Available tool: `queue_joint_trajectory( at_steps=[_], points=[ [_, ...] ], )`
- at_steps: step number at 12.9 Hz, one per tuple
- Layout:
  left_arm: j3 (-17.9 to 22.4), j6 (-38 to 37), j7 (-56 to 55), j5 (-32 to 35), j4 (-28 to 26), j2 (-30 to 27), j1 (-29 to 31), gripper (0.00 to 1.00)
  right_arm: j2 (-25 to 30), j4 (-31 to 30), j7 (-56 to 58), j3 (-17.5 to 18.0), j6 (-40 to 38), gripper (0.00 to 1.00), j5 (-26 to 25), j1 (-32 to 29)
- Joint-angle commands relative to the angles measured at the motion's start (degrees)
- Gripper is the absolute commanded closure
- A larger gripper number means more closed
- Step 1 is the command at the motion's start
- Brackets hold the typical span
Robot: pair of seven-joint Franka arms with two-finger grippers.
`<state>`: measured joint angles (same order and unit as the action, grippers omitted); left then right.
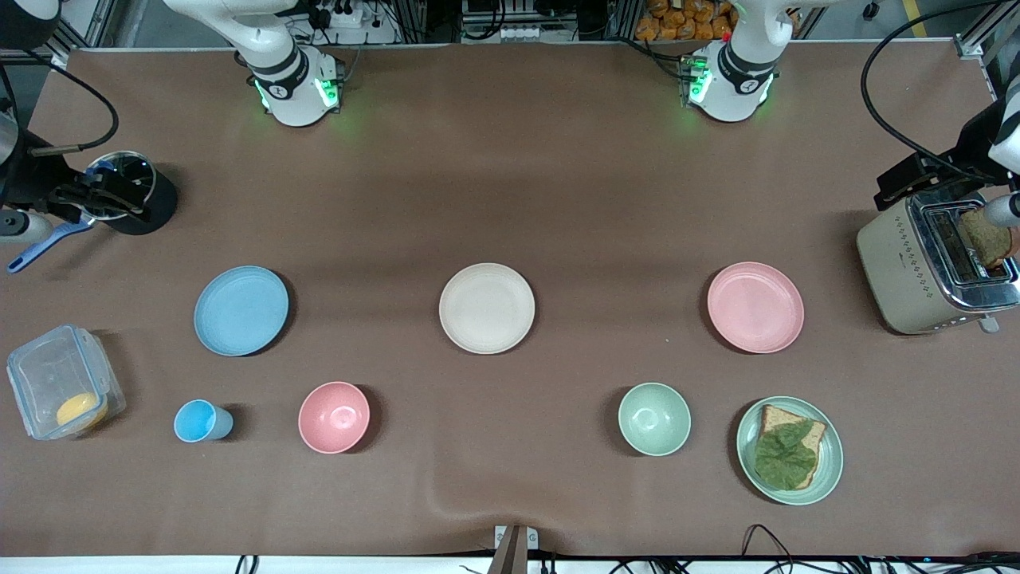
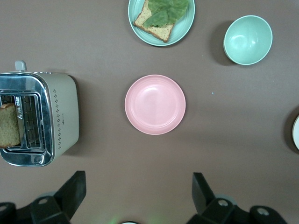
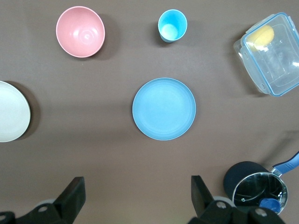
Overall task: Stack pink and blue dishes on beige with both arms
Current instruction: 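Reach the pink plate with the left gripper while the right gripper advances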
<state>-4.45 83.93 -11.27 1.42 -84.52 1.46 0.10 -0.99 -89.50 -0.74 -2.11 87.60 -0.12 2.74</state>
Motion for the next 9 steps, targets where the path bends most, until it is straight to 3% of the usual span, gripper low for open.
queue_joint_trajectory(
  at_steps=[1,9],
  points=[
    [-0.20,-0.88,-0.42,1.05,-0.47,-1.11,0.08,0.00,0.11,0.20,-0.13,-0.08,-0.49,0.00,-0.41,-0.10],
    [-0.38,2.46,-0.77,-0.01,-2.04,3.36,-0.01,0.00,-1.29,0.64,-0.22,0.09,-0.32,0.00,-0.41,1.92]
  ],
)
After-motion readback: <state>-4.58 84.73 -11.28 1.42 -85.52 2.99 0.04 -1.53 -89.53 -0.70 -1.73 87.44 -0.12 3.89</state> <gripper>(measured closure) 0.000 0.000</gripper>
